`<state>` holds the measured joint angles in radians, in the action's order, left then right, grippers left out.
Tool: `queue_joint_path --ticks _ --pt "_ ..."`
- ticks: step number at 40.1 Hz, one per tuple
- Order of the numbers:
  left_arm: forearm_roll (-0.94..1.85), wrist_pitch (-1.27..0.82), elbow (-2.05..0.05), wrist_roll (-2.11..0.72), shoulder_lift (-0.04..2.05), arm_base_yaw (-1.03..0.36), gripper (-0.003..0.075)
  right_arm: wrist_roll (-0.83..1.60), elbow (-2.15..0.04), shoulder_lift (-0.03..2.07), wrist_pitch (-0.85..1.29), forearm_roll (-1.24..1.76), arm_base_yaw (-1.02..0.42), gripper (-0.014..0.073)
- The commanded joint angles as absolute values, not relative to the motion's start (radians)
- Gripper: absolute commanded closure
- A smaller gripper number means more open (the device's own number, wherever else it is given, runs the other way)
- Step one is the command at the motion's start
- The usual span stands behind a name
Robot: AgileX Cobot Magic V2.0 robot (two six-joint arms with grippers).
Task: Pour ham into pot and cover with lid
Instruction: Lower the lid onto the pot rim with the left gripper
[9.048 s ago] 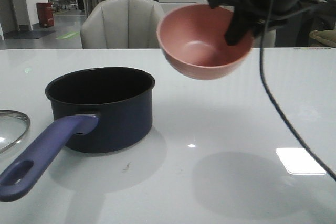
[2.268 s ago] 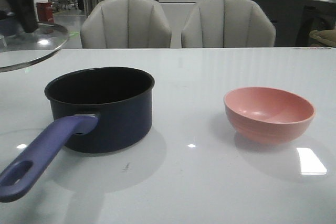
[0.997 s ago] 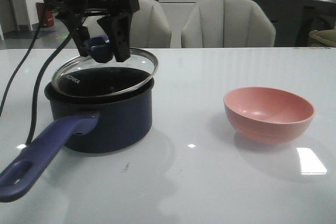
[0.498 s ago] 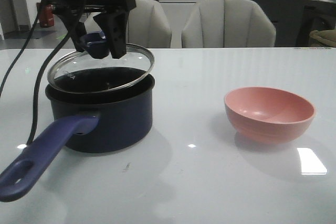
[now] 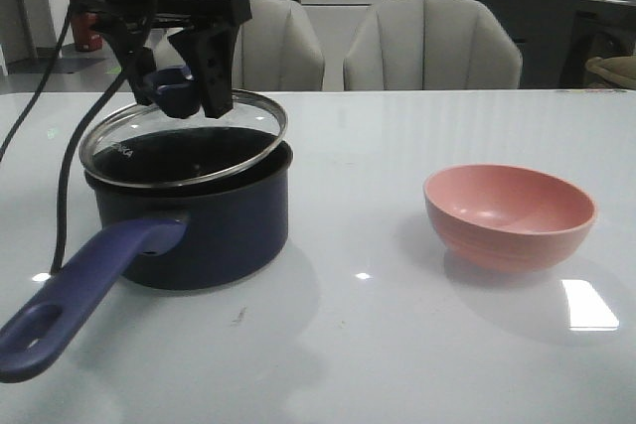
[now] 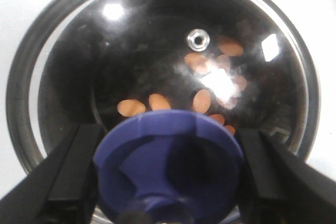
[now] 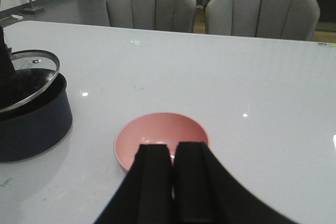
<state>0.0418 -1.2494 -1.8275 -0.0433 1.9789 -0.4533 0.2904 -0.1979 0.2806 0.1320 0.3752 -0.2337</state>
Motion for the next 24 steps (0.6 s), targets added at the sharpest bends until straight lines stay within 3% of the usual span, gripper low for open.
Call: queue_joint_path --ticks 1,24 --pt "0.052 -1.23 -1.857 -0.042 1.911 -0.458 0.0493 0.291 -0.228 0.288 0.056 0.378 -0.235 0.0433" --pt "0.059 -1.245 -1.857 -0.042 1.975 -0.458 0.0481 0.291 -0.228 0.288 0.056 0.378 -0.235 0.0433"
